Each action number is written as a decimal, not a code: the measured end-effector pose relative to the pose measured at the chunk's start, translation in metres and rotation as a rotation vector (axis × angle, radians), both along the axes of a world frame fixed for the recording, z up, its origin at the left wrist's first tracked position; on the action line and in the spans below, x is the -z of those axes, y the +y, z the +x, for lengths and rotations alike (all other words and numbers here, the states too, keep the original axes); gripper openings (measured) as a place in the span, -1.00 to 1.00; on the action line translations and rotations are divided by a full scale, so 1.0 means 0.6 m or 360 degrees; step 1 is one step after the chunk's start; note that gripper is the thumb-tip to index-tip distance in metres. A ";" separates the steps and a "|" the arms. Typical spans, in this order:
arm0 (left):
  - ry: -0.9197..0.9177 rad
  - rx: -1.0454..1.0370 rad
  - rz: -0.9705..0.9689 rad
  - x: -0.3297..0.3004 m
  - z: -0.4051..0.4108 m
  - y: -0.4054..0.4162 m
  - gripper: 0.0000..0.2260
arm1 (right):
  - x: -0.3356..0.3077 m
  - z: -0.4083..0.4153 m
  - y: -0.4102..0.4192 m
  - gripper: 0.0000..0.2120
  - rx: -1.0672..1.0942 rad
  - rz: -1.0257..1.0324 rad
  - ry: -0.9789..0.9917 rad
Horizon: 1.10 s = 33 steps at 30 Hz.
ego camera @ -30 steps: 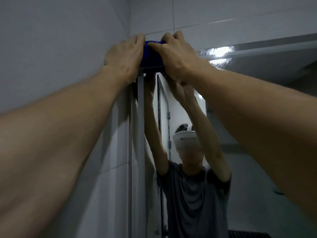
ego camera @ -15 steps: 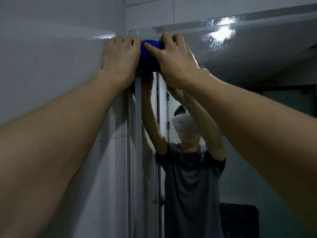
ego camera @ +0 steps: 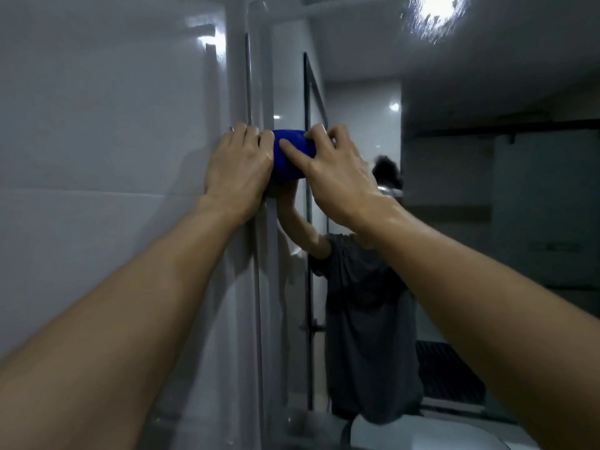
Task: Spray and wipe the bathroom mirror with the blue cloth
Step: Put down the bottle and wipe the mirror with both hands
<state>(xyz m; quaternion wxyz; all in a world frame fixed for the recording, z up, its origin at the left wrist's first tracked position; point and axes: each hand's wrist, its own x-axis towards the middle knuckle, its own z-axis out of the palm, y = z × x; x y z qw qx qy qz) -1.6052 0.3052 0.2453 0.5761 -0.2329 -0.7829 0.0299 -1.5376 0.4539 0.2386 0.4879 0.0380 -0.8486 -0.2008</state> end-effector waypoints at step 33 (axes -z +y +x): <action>-0.0474 0.0092 -0.0062 0.496 0.031 -0.002 -0.63 | 0.521 0.024 0.011 -0.31 -0.0170 -0.0026 -0.0162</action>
